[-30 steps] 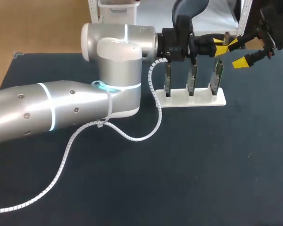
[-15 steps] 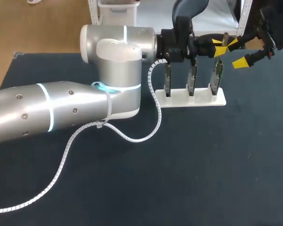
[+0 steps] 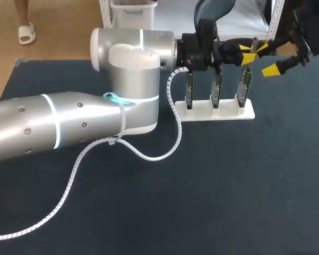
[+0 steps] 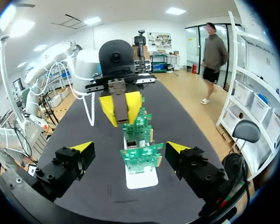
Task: Pick up the optical module with the left hand, and insert it into the network port with the right hand.
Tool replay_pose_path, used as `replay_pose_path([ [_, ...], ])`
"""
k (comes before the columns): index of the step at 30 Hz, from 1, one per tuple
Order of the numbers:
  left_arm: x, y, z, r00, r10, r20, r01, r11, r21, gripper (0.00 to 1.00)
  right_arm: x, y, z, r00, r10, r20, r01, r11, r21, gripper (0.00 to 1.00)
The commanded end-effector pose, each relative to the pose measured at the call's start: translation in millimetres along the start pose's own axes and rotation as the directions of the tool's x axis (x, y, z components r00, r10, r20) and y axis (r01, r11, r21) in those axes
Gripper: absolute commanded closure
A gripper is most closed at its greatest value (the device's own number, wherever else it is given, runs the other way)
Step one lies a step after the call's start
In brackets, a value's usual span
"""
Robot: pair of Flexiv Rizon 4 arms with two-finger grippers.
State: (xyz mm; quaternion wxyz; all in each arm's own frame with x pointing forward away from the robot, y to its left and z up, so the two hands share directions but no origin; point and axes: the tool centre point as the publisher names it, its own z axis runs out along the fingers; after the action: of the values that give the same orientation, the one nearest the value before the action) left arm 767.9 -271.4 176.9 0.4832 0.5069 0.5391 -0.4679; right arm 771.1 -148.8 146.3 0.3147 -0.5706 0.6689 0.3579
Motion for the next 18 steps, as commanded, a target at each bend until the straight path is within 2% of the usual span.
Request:
replay_pose_path([
  [1,0.2,-2.5,-1,1.0,0.001,0.002,-0.001,1.0,-0.007,1.0,-4,0,-11,1.0,-0.011,-0.005,0.011,1.0,0.022,0.0],
  [5,0.2,-2.5,-1,1.0,0.001,0.002,-0.001,1.0,-0.007,1.0,-11,-5,-21,0.999,-0.021,0.028,0.019,0.999,0.038,0.0],
  [7,0.2,-2.5,-1,1.0,0.001,0.002,-0.001,1.0,-0.007,1.0,-18,-7,-28,0.996,-0.012,0.093,0.008,0.999,0.049,0.0],
  [10,0.2,-2.5,-1,1.0,0.001,0.002,-0.001,1.0,-0.007,1.0,-27,-8,-32,0.994,-0.033,0.105,0.026,0.998,0.063,0.0],
  [18,0.2,-2.5,-1,1.0,0.001,0.002,-0.001,1.0,-0.007,1.0,-43,-5,-29,0.991,-0.066,0.114,0.062,0.997,0.038,0.0],
])
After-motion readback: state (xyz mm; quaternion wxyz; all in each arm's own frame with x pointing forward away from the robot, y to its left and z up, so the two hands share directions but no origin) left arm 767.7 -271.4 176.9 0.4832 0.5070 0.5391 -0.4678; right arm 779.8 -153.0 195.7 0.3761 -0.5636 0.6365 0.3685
